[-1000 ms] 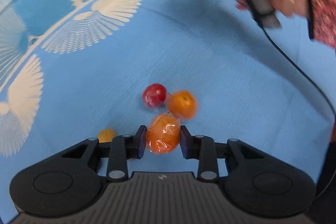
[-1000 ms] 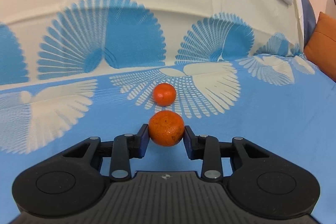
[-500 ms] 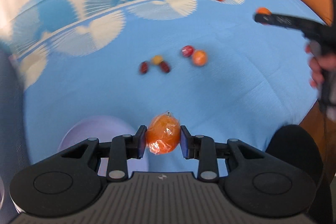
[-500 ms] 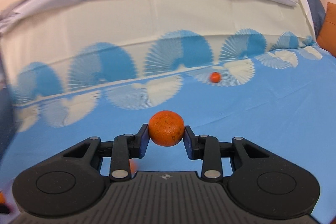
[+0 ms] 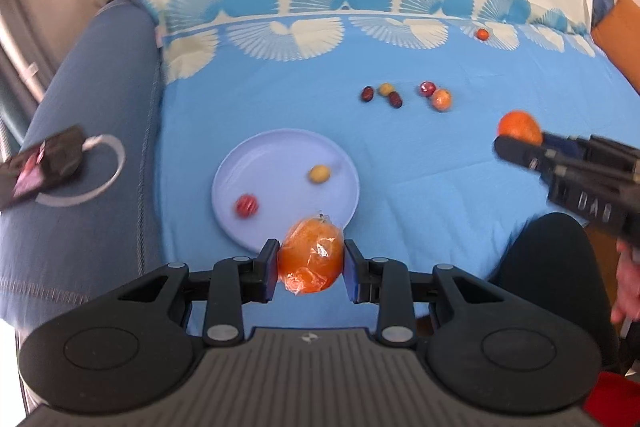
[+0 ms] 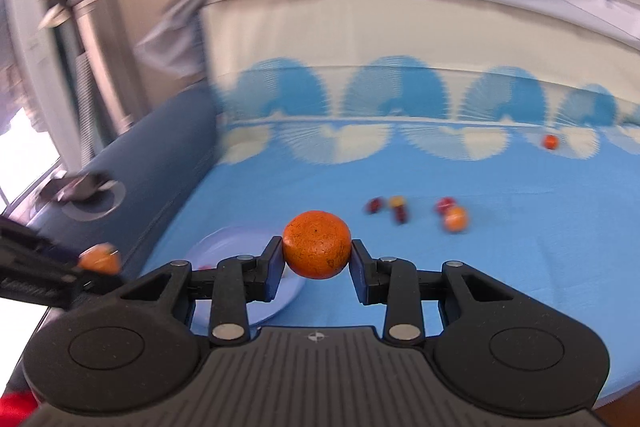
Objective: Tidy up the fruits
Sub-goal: 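Carry both oranges over the plate with the left and right tools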
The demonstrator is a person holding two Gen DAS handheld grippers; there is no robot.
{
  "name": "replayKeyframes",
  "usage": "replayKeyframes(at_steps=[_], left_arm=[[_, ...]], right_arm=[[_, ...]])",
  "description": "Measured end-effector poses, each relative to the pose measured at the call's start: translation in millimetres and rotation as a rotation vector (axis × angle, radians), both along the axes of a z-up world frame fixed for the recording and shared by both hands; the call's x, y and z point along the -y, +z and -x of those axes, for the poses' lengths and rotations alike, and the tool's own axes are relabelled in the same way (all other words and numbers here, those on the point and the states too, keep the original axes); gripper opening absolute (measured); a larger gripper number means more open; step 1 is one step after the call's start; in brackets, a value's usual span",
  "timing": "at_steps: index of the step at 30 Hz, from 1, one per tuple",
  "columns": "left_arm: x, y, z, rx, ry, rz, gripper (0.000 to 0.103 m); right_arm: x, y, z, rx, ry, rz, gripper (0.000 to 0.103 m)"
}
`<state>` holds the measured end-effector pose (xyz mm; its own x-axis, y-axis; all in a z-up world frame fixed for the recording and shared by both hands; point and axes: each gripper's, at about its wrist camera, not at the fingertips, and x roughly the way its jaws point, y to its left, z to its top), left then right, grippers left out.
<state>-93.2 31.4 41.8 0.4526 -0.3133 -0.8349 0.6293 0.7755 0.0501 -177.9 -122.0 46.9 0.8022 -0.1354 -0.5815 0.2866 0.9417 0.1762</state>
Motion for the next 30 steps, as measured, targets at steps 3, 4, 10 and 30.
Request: replayKeyframes(at_steps=[3, 4, 10, 30], left_arm=[[-24.8, -0.7, 13.6, 0.005, 0.036, 0.011, 0.036], [-30.2, -1.6, 16.3, 0.002, 0.045, 0.016, 0.036], [-64.3, -3.3, 32.7, 0.012, 0.09, 0.039, 0.036], [-82.6, -2.9, 33.6, 0.021, 0.134, 0.091, 0.036]], right_arm=[[-34.2, 2.5, 2.8, -0.018, 0.07, -0.004, 0.037], [-43.8, 2.2, 4.0, -0.025, 0.087, -0.006, 0.037], [-87.2, 1.3, 14.1, -0.049, 0.164, 0.056, 0.037], [-101.8, 6.5, 13.7, -0.085, 0.174, 0.119, 0.037]])
